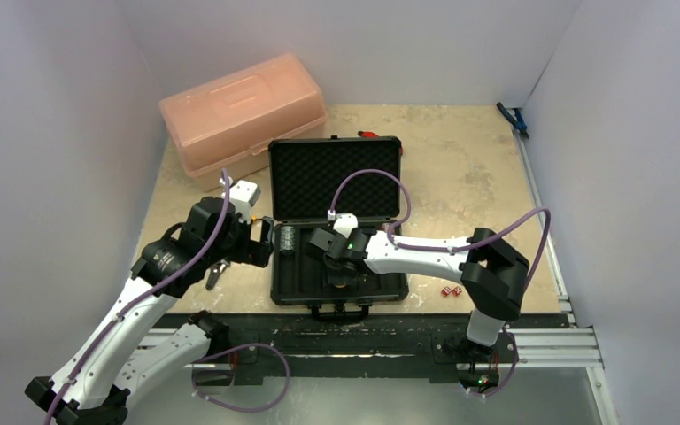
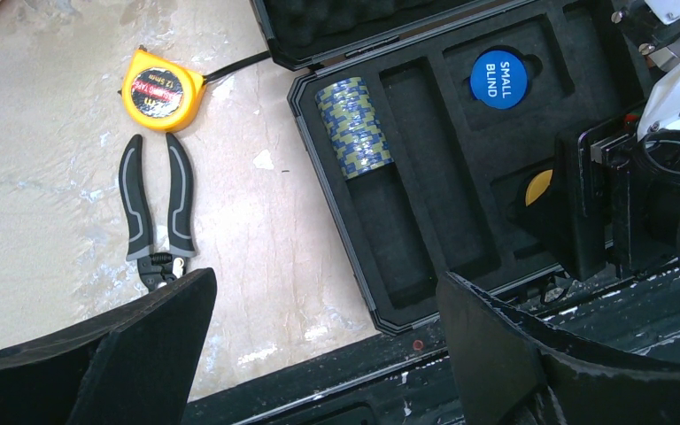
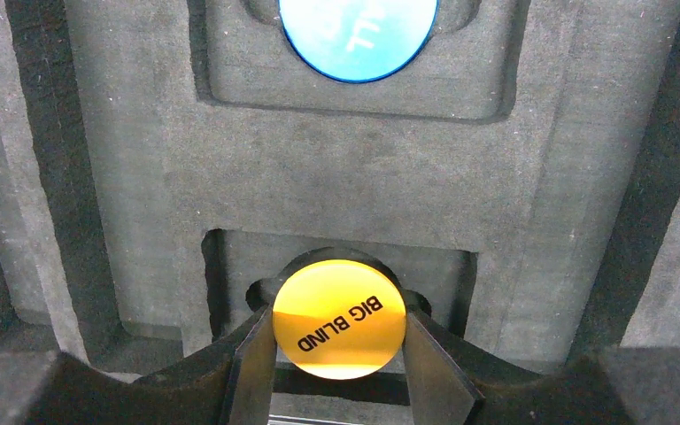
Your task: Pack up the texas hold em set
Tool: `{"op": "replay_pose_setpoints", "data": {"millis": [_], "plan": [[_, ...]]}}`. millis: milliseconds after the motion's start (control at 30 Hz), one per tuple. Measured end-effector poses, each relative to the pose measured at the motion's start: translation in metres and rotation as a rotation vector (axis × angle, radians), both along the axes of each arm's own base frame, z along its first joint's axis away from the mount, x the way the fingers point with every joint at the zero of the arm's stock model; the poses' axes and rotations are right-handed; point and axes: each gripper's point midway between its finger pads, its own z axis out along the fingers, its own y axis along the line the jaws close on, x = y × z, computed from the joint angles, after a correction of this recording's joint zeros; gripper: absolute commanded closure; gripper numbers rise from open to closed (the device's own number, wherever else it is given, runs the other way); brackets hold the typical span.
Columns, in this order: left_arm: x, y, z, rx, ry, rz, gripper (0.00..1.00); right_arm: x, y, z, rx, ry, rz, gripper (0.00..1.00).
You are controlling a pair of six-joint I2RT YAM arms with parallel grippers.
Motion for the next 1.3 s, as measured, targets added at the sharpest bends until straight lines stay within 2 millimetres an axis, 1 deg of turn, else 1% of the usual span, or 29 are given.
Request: {"op": "replay_pose_setpoints", "data": {"millis": [67,267,633,767,867,967,1100,1200,1300], "plan": [[0.0,0.0,0.0,0.0,0.0,0.0,0.05,0.0,0.0,0.0,0.0,0.0,0.0,0.42],[0.0,0.0,0.0,0.0,0.0,-0.001,0.05,0.001,0.001,0.0,0.003,-0.002,-0.005,0.34],[0.0,0.0,0.0,0.0,0.0,-0.001,0.05,0.002,0.003,0.002,0.005,-0.004,-0.008,0.3],[0.0,0.0,0.0,0.0,0.0,-0.001,0.04,0.002,0.004,0.004,0.006,-0.005,-0.008,0.25],[0.0,0.001,0.0,0.002,-0.002,0.003,0.01,0.003,0.005,0.007,0.007,-0.006,-0.005,0.2],[0.002,0.004,0.0,0.014,-0.01,0.02,0.0,0.003,0.004,0.015,0.008,-0.01,0.0,0.13],[0.003,0.011,0.003,0.03,-0.03,0.051,0.0,0.005,0.006,0.035,0.034,-0.032,0.013,0.02],[0.003,0.015,0.007,0.03,-0.053,0.068,0.0,0.009,0.006,0.056,0.058,-0.07,0.018,0.01],[0.003,0.017,0.009,0.025,-0.064,0.073,0.0,0.014,0.0,0.077,0.08,-0.11,0.001,0.01]]}}
